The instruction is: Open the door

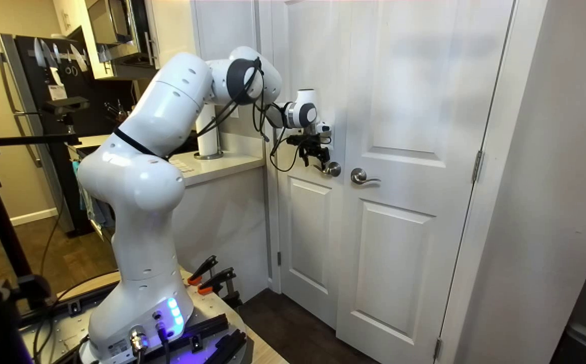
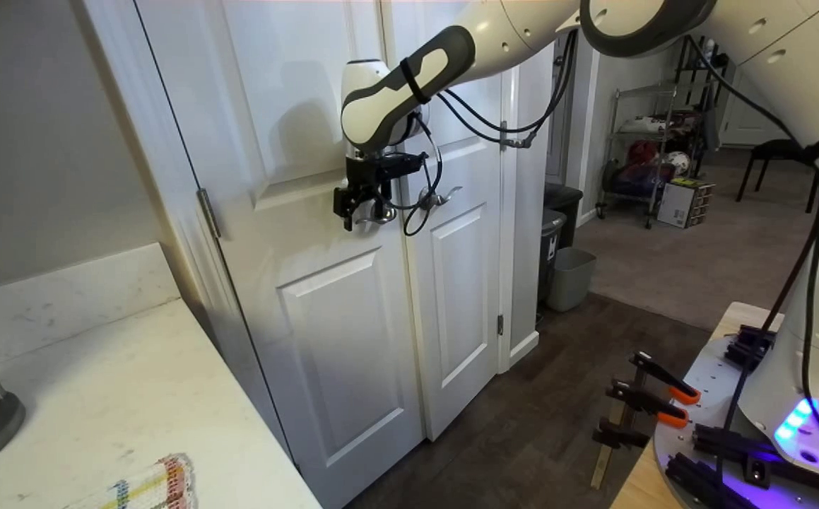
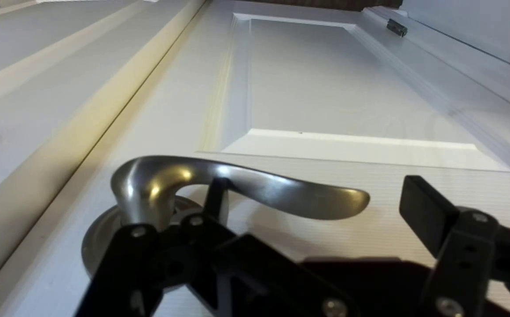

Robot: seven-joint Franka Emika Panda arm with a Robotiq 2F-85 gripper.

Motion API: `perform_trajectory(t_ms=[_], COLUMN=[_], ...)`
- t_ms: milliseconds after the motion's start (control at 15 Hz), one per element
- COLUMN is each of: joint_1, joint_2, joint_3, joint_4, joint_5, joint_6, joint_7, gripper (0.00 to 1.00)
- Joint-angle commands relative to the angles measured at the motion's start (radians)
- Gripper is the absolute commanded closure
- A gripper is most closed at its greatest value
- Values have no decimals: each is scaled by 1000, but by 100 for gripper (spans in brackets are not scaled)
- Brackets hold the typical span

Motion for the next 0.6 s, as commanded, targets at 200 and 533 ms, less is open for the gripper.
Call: perform_trajectory(t_ms=[200, 533], joint_1=[10, 11], joint_2=[-9, -38], joint_3=[-5, -2], joint_4=[-19, -58], joint_5=[12, 29], joint_6=[-22, -62], joint_7=[33, 80], gripper=[0, 0])
